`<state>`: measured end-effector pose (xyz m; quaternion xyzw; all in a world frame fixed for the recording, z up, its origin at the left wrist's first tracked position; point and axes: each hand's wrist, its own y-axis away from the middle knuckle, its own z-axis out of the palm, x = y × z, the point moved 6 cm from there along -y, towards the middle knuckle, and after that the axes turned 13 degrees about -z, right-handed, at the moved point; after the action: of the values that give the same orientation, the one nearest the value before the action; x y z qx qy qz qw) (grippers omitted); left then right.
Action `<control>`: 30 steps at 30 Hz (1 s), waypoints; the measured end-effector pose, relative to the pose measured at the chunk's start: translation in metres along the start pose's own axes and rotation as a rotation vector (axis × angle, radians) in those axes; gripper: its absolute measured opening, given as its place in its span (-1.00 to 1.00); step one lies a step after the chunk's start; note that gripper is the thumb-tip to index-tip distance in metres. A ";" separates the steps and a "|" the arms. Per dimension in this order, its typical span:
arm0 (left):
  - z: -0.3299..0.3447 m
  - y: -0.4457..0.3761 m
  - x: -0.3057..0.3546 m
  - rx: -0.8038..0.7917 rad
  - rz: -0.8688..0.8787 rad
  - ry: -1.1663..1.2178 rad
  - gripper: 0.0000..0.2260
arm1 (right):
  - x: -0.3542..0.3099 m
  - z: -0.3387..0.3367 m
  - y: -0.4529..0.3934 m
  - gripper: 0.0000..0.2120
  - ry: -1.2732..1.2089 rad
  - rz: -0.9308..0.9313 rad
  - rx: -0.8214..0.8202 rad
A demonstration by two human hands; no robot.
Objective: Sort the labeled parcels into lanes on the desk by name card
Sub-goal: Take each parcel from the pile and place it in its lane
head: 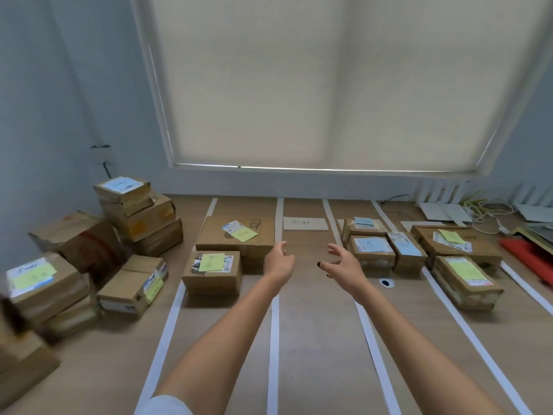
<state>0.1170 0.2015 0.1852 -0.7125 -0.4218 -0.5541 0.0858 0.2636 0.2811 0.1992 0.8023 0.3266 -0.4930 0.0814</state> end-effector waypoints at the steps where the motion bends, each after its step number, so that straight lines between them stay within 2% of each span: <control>1: -0.003 0.003 -0.005 -0.002 -0.012 -0.008 -0.57 | -0.001 0.006 0.002 -0.42 0.000 0.006 -0.010; 8: -0.043 0.004 -0.041 -0.034 -0.001 -0.013 -0.59 | -0.020 0.068 0.009 -0.42 -0.026 0.011 -0.052; 14: -0.113 -0.021 -0.076 -0.049 -0.013 0.024 -0.58 | -0.057 0.143 0.001 -0.44 -0.032 -0.002 -0.110; 22: -0.268 -0.088 -0.137 -0.054 0.016 0.007 -0.62 | -0.121 0.298 -0.023 -0.50 -0.082 0.031 -0.095; 26: -0.352 -0.117 -0.163 -0.006 -0.020 -0.009 -0.56 | -0.160 0.374 -0.033 -0.50 -0.103 0.011 -0.145; 30: -0.394 -0.136 -0.182 0.039 -0.031 -0.091 -0.57 | -0.168 0.425 -0.034 -0.45 -0.111 0.071 -0.184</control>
<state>-0.2660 -0.0371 0.1280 -0.7285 -0.4472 -0.5139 0.0718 -0.1209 0.0402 0.1349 0.7738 0.3369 -0.5015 0.1902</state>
